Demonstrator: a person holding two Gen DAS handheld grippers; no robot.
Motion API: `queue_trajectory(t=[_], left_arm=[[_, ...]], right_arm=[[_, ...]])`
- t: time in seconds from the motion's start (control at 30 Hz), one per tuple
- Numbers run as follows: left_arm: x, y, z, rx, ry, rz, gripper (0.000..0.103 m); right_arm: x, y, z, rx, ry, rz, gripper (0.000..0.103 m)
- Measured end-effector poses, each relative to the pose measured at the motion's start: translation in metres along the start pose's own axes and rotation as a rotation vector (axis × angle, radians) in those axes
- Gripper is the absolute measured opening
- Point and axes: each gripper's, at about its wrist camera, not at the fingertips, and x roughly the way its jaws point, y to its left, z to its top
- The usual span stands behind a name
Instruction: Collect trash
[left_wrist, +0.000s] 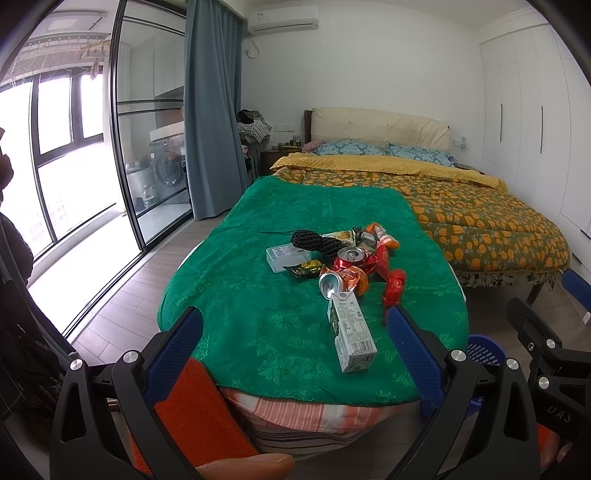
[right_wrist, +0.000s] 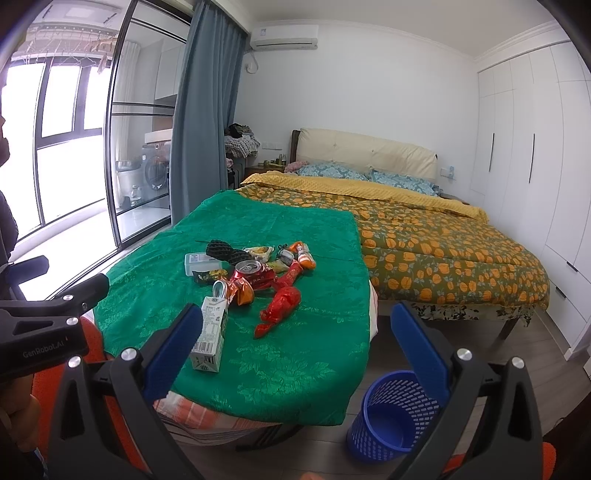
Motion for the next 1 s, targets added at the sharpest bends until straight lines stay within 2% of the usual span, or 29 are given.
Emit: queue_trajectory(t=[0.77, 1.0], left_arm=[[-0.006, -0.003, -0.013, 0.017, 0.012, -0.011, 0.099], [-0.010, -0.006, -0.008, 0.030, 0.011, -0.010, 0.099]], right_arm=[[0.002, -0.004, -0.005, 0.008, 0.002, -0.006, 0.098], [0.000, -0.007, -0.005, 0.011, 0.002, -0.007, 0.098]])
